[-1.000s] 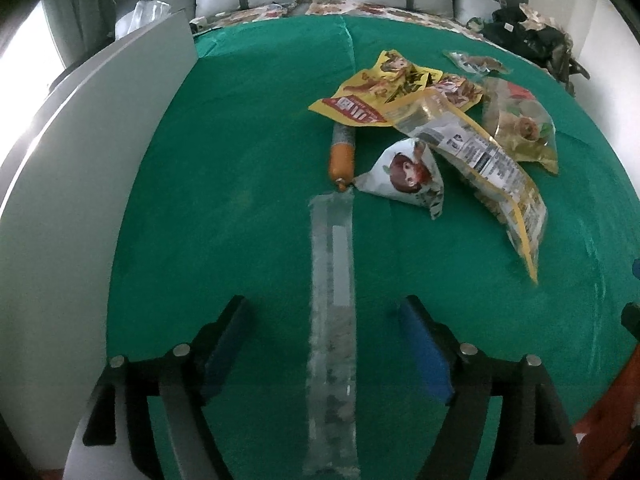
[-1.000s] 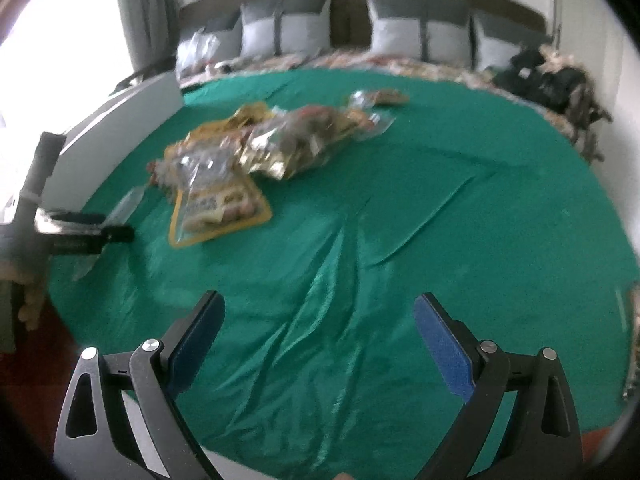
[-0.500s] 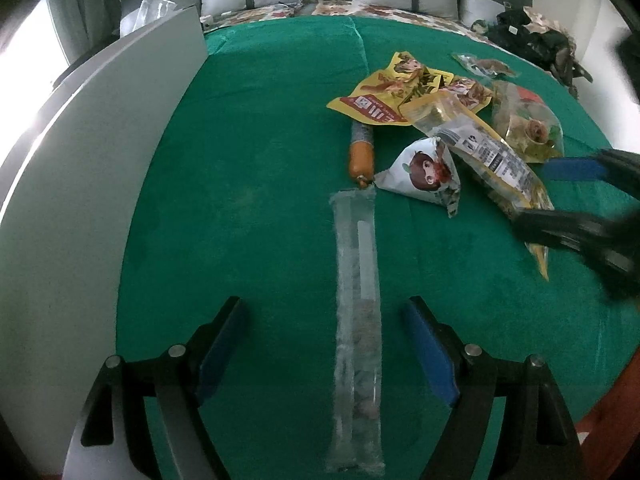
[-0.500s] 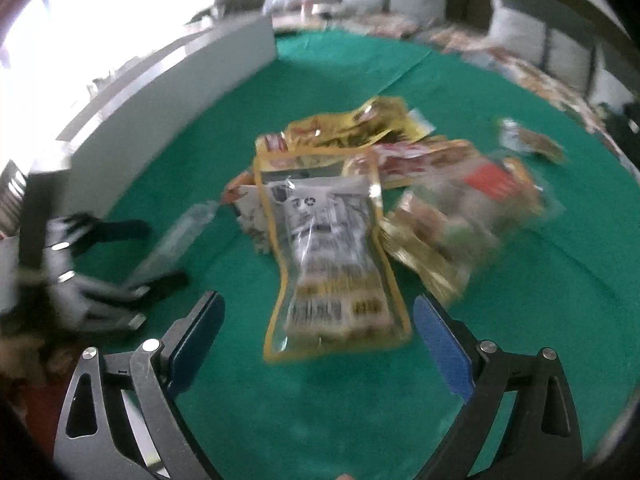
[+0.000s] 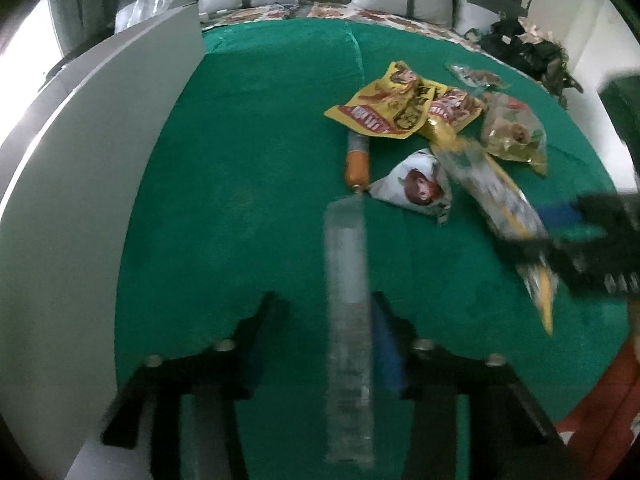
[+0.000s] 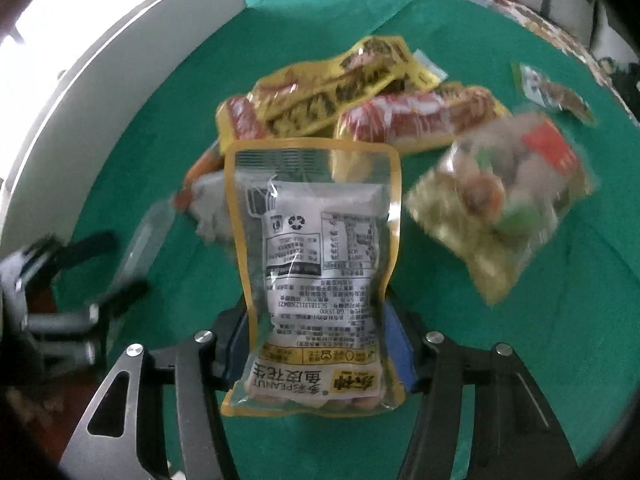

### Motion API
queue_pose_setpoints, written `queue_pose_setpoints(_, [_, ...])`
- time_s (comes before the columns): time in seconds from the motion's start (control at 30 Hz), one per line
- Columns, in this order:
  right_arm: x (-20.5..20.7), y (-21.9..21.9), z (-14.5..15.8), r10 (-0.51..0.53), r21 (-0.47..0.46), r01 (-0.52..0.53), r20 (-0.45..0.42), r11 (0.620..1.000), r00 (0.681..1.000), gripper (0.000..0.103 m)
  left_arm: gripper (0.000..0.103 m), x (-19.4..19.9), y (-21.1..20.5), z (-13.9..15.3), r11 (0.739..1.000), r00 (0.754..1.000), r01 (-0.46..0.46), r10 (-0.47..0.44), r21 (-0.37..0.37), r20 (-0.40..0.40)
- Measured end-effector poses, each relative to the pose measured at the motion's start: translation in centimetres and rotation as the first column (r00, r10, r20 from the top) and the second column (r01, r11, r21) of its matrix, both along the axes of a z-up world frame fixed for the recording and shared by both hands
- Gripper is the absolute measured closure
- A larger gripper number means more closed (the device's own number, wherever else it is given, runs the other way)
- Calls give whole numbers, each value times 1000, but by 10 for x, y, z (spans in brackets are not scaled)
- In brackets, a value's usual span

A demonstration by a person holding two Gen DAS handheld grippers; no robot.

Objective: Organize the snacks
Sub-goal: 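Lift the clear tube with the left tool while the right tool grasps the clear peanut pouch, then carry both snacks over the white box and release them inside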

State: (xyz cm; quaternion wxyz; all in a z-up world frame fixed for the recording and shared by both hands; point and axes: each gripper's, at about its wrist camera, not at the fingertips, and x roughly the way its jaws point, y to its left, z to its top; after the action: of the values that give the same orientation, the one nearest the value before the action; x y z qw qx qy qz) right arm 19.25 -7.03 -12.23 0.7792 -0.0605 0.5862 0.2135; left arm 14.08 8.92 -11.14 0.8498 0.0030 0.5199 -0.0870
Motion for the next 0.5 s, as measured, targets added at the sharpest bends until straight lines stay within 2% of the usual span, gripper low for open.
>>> queue_pose_setpoints(0.07, [-16,-12,3,-17,44,18,-13,999,1000,43,84,-1,-4,0,1000,1000,21,-21,-1,-2])
queue_pose_setpoints(0.17, [-39,-36,12,-74,76,73,7,994,997,43,84,-1,-9,1,999,999,42,-42,16,5])
queue_pose_setpoints(0.3, [-48,-64,7,-143,-6,144,36,990,989,39,85,0,-8,1,998,999,44,-44,-48,-6])
queue_pose_setpoints(0.43, [-49,-69,-7,-150,-30,150,1,988,989,23,85,-2,-3,2,997,999,33,-34,-76,-13])
queue_pose_setpoints(0.5, [-44,-62,-9,-136,-62,135,-11,989,991,20,85,-1,1,3,995,1000,20,-21,-97,-12])
